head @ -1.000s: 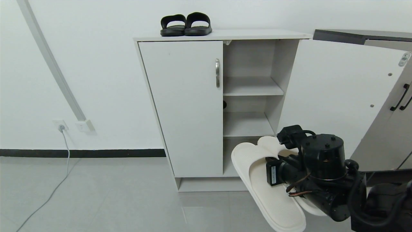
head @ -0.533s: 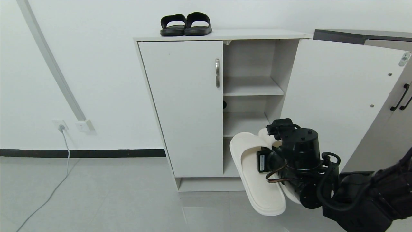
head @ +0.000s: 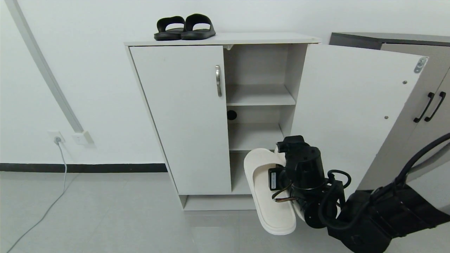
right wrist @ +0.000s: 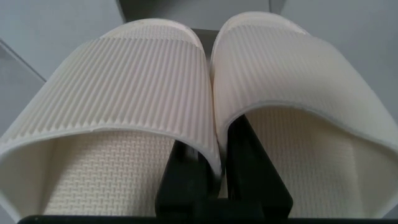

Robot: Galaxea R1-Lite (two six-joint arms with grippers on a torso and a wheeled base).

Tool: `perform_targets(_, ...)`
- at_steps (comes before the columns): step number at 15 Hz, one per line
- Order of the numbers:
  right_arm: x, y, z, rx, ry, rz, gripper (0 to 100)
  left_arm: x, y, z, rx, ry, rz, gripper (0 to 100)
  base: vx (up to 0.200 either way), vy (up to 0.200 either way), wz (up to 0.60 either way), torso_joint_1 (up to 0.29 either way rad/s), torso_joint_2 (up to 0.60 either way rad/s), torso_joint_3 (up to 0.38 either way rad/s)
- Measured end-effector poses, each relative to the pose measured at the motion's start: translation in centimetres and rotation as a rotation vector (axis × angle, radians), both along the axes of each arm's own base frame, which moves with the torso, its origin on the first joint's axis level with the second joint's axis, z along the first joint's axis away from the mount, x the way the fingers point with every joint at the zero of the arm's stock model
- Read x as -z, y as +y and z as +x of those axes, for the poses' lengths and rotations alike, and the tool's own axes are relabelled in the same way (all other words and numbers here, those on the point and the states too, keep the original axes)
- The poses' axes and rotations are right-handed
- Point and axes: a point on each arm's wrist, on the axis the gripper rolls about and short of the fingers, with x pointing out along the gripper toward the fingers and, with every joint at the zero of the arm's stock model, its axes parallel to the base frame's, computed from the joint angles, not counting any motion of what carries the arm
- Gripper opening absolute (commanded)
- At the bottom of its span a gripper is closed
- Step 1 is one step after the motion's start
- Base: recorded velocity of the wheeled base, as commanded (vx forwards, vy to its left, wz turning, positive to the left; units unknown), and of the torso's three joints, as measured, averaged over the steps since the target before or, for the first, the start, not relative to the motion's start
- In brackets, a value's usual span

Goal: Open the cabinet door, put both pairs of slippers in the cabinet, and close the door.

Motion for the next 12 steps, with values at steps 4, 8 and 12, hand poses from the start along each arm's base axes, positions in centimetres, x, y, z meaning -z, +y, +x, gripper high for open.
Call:
perform_targets(4, 1.0, 2.2, -0.5, -0.067, -0.02, 0.024, 0, 0.0, 0.0, 0.0, 0.0, 0.0, 0.001, 0, 0.0, 0.0, 0.0, 0.0, 0.0, 0.0)
perform_targets(8, 2.2, 4.2, -1.0, -0.123, -0.004, 0.015, 0, 0.0, 0.0, 0.0, 0.002, 0.001, 0.004, 0, 0.0, 0.0, 0.0, 0.0, 0.0, 0.0)
perform_targets(12, 2.7, 4.8, 0.2, -0.108, -0.008, 0.019, 0, 0.0, 0.0, 0.0, 0.003, 0.002, 0.004, 0, 0.0, 0.0, 0.0, -0.001, 0.0, -0.025)
